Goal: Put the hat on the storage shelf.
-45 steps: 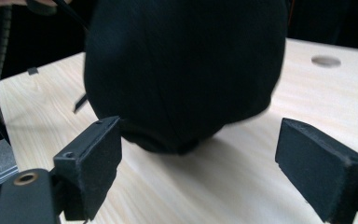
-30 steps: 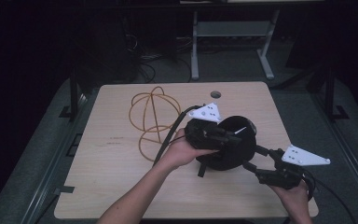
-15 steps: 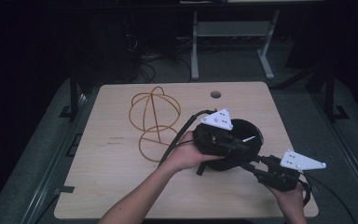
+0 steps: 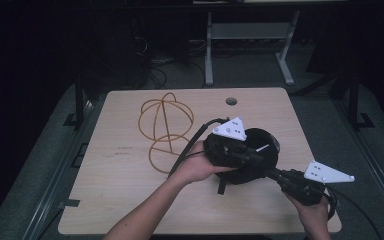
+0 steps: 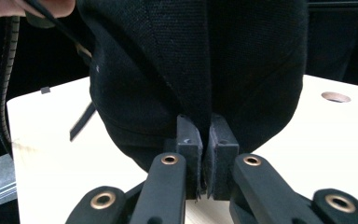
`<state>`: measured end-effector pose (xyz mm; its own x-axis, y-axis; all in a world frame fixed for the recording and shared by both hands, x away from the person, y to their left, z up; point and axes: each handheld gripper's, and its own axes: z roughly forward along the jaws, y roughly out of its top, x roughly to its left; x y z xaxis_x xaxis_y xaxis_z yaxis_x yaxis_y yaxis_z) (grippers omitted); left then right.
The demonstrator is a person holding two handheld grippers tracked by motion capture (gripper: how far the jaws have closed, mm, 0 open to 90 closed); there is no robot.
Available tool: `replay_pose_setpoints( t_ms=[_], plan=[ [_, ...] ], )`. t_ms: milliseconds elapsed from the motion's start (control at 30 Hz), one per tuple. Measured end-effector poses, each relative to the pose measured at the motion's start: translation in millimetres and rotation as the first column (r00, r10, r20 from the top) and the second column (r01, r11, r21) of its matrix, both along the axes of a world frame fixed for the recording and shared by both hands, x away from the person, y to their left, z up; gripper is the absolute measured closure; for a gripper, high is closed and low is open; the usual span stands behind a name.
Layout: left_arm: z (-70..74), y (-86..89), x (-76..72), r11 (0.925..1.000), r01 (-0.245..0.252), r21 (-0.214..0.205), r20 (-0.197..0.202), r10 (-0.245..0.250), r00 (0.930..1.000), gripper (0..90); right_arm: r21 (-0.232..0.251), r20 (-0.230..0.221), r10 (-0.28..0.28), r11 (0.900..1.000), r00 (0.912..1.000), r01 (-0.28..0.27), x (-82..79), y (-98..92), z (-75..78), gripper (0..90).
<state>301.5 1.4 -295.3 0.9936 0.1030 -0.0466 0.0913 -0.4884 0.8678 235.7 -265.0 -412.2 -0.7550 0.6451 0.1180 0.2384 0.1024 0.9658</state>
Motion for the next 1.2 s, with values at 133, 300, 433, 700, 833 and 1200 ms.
replay_pose_setpoints(
  t_ms=[133, 300, 433, 700, 833, 1200],
  plan=[
    [-2.2, 6.9, 0.0, 0.9983, -0.039, 0.044, 0.041, 0.037, 0.9984, 72.1, -0.018, -0.003, 0.001, 0.9998, 1.0, -0.001, 0.1, -0.9, 4.2, 86.2],
    [1.3, 17.7, 0.1, 0.9969, -0.073, 0.03, 0.056, 0.071, 0.9959, 63.0, -0.018, -0.008, -0.01, 0.9998, 0.9999, 0.01, 1.1, -4.1, 7.5, 86.3],
    [1.4, 29.0, -1.5, 0.9948, -0.101, 0.007, 0.06, 0.101, 0.9931, 57.9, -0.016, -0.01, -0.016, 0.9997, 0.9998, 0.016, 1.6, -7.2, 10.8, 86.4],
    [-11.1, 52.5, -12.9, 0.9913, -0.131, -0.01, 0.086, 0.132, 0.9875, 53.5, -0.017, -0.015, -0.02, 0.9997, 0.9997, 0.02, 7.7, -14.2, 27.8, 86.5],
    [-21.8, 60.9, -19.4, 0.9894, -0.145, 0.011, 0.108, 0.143, 0.9839, 50.9, -0.016, -0.025, -0.021, 0.9997, 0.9995, 0.02, 11.5, -17.8, 34.2, 86.5],
    [-56.4, 78.5, -25.1, 0.986, -0.163, 0.036, 0.067, 0.161, 0.9848, 47.8, -0.021, -0.051, -0.037, 0.9991, 0.998, 0.036, 18.1, -26.9, 44.3, 86.5]
  ],
)
